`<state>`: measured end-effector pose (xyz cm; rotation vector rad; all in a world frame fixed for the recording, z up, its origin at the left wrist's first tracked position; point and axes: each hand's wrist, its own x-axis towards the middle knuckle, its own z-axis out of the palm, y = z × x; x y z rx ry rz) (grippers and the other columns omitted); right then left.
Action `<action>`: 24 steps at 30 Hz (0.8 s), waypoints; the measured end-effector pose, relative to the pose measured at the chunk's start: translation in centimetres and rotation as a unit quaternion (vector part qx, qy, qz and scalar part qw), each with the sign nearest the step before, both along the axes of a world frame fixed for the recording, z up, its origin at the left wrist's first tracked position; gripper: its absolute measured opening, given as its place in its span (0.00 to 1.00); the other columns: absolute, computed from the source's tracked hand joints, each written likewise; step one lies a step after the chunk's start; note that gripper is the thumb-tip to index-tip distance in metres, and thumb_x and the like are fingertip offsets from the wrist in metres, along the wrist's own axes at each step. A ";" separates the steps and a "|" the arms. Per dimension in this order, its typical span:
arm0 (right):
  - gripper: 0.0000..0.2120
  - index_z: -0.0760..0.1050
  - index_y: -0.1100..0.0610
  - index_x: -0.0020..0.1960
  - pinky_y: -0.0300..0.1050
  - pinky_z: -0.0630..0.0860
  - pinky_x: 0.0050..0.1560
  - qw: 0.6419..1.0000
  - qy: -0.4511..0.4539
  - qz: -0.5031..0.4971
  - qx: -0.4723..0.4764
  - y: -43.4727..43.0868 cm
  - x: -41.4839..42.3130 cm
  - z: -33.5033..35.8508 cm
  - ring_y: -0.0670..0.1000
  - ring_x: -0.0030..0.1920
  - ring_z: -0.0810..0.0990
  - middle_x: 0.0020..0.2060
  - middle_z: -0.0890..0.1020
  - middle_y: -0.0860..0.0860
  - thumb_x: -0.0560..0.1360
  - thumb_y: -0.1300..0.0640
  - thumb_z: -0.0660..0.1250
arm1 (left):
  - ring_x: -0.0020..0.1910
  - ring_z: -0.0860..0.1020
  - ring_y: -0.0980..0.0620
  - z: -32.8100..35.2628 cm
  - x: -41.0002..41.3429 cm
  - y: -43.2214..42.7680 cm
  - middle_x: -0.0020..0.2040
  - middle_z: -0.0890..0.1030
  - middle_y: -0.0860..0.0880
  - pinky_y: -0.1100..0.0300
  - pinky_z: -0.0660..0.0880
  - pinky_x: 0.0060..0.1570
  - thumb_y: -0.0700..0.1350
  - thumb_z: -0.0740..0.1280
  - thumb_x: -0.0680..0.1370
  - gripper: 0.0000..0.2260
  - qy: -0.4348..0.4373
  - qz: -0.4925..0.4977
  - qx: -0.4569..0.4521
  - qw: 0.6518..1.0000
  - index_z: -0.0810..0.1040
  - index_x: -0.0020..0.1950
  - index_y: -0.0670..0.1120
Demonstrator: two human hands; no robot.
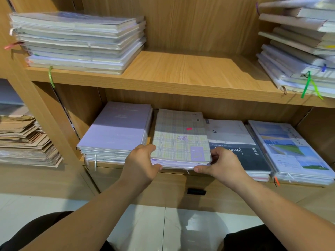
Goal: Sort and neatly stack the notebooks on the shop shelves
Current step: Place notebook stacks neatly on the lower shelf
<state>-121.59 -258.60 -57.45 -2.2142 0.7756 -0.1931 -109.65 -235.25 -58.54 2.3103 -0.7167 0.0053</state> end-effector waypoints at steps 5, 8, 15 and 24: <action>0.24 0.78 0.50 0.43 0.38 0.71 0.34 0.999 0.015 -0.011 -0.034 0.0 -0.3 0.1 0.43 0.39 0.80 0.39 0.83 0.44 0.57 0.45 0.87 | 0.48 0.75 0.51 -0.2 0.2 0.2 0.46 0.74 0.51 0.63 0.69 0.48 0.49 0.79 0.72 0.21 -0.035 0.002 0.010 0.999 0.82 0.61 0.41; 0.26 0.77 0.52 0.43 0.41 0.72 0.34 0.998 0.027 -0.020 -0.047 0.1 -0.1 0.3 0.45 0.40 0.80 0.39 0.83 0.46 0.56 0.43 0.87 | 0.48 0.78 0.49 0.0 0.3 0.5 0.45 0.77 0.51 0.62 0.70 0.45 0.50 0.79 0.72 0.18 -0.040 -0.008 0.016 0.999 0.83 0.56 0.42; 0.30 0.82 0.51 0.46 0.49 0.82 0.47 0.986 0.157 0.039 -0.047 -1.1 0.4 1.8 0.47 0.44 0.83 0.40 0.85 0.44 0.52 0.36 0.85 | 0.38 0.77 0.54 0.6 1.5 0.8 0.38 0.78 0.52 0.62 0.71 0.33 0.54 0.78 0.70 0.15 0.030 -0.005 0.127 0.991 0.74 0.43 0.50; 0.33 0.78 0.49 0.54 0.49 0.82 0.53 0.989 0.139 0.045 -0.020 0.1 1.2 2.5 0.49 0.50 0.82 0.48 0.84 0.45 0.54 0.50 0.88 | 0.45 0.83 0.45 0.2 1.7 -1.5 0.55 0.82 0.51 0.60 0.78 0.30 0.44 0.79 0.71 0.26 0.259 -0.023 0.020 0.965 0.73 0.65 0.53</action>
